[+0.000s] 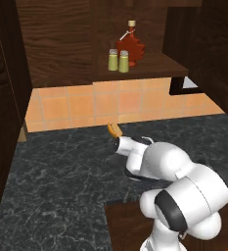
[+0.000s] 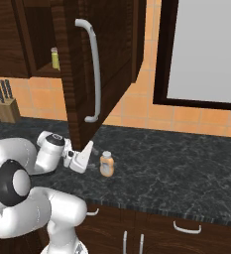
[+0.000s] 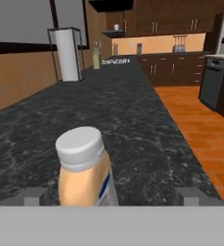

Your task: Put the shaker and condiment bottle from the counter next to their counterparts in the cabinet.

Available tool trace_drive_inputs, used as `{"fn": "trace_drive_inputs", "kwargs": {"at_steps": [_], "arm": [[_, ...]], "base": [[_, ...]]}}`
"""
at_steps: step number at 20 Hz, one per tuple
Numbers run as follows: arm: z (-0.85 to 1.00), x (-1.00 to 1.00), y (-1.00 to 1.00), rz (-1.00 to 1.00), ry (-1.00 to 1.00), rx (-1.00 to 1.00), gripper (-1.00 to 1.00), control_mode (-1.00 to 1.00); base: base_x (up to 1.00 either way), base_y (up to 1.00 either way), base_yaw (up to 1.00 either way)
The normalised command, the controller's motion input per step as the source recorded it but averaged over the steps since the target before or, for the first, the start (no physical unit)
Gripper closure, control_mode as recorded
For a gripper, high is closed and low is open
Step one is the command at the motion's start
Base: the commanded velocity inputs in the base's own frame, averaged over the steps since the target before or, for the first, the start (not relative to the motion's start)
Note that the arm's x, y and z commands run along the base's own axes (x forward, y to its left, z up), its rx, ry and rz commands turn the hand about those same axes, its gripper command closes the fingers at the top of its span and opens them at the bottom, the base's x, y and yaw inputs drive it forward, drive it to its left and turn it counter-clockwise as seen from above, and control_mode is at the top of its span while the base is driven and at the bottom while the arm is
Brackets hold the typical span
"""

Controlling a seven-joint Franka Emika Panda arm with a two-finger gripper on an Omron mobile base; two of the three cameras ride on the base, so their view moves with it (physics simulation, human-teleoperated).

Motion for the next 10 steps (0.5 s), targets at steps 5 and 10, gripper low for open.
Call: {"fn": "trace_drive_inputs", "kwargs": {"at_steps": [5,10], "arm": [[-0.15,0.24,0.0,0.0,0.0,0.0,-1.0,-1.0],[-0.15,0.17,0.0,0.0,0.0,0.0,-1.0,-1.0]], "base": [[0.0,0.0,0.0],[0.0,0.0,0.0]]}}
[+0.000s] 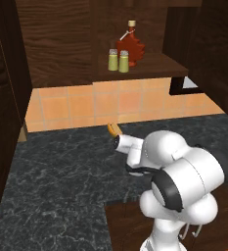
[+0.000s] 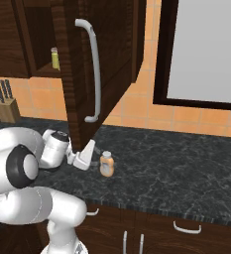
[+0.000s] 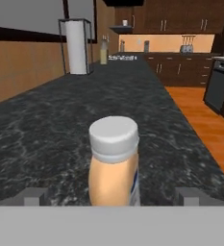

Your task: Put the shaker and condiment bottle from the counter next to their counterparts in the cabinet.

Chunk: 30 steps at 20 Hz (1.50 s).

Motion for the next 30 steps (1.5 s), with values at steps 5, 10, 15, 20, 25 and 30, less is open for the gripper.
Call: {"fn": "trace_drive_inputs", "kwargs": {"at_steps": [5,10,15,20,25,30], "arm": [[-0.25,0.0,-0.08,0.0,0.0,0.0,-1.0,-1.0],[-0.2,0.03,-0.35,0.0,0.0,0.03,-1.0,-1.0],[-0.26,0.02,-0.16,0.0,0.0,0.01,1.0,-1.0],[0.13,-0.07,-0.1,0.03,0.0,0.02,1.0,-1.0],[0.6,-0.5,0.09,0.19,-0.21,-0.07,1.0,-1.0],[0.85,-0.36,0.05,0.21,-0.15,-0.02,1.0,-1.0]], "base": [[0.0,0.0,0.0],[0.0,0.0,0.0],[0.0,0.0,0.0],[0.0,0.0,0.0],[0.0,0.0,0.0],[0.0,0.0,0.0]]}}
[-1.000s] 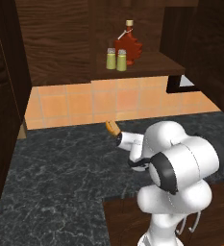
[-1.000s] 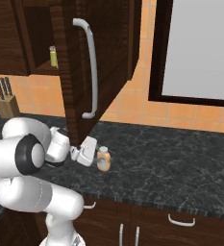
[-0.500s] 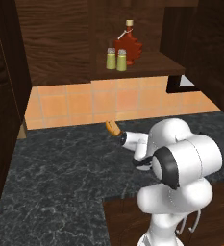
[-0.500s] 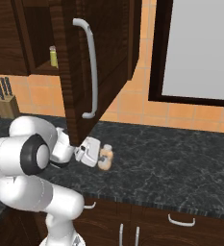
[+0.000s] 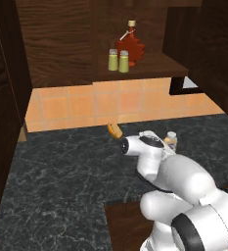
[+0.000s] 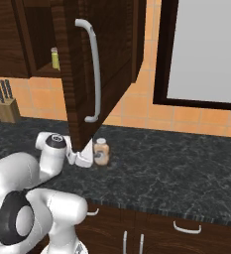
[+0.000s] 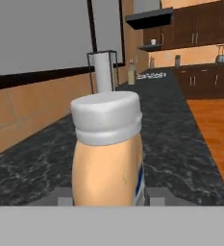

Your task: Put the shaker and condiment bottle from the counter next to their counterparts in the cabinet.

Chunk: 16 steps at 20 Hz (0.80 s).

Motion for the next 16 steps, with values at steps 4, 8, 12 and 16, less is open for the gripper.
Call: {"fn": "trace_drive_inputs", "kwargs": {"at_steps": [4,8,12,16], "arm": [[0.8,-0.26,0.23,0.37,-0.16,-0.06,1.0,-1.0],[0.75,-0.43,0.36,0.38,-0.12,-0.08,1.0,-1.0],[0.84,-0.49,0.26,0.32,-0.06,-0.05,1.0,-1.0],[1.0,-0.47,0.15,0.24,-0.06,0.0,1.0,-1.0]], "base": [[0.0,0.0,0.0],[0.0,0.0,0.0],[0.0,0.0,0.0],[0.0,0.0,0.0]]}}
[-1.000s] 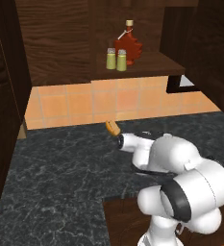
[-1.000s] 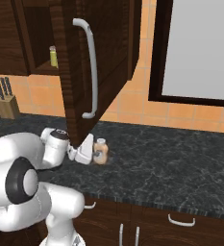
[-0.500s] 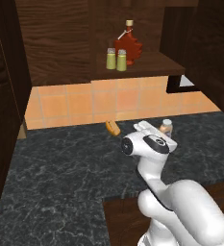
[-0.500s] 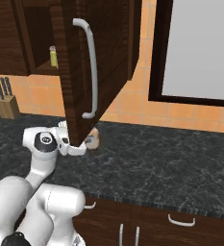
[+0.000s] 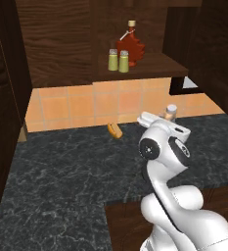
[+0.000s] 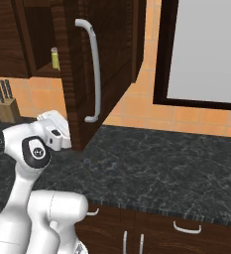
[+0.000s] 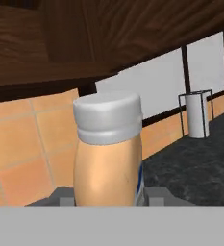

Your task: Put the shaker and condiment bottle from the counter next to their counterparts in the cabinet.

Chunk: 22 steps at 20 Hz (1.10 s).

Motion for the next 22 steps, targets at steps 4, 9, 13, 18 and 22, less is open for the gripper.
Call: {"fn": "trace_drive_inputs", "kwargs": {"at_steps": [4,9,13,18,22], "arm": [[0.96,-0.4,0.12,0.18,-0.01,0.0,1.0,-1.0],[0.87,-0.68,0.01,0.09,0.01,0.01,1.0,-1.0],[0.88,-0.5,0.0,0.05,0.06,0.0,1.0,-1.0],[0.67,-0.3,0.04,0.12,0.05,0.0,1.0,-1.0],[0.27,0.04,0.22,0.13,0.19,-0.01,1.0,-1.0]], "base": [[0.0,0.0,0.0],[0.0,0.0,0.0],[0.0,0.0,0.0],[0.0,0.0,0.0],[0.0,0.0,0.0]]}}
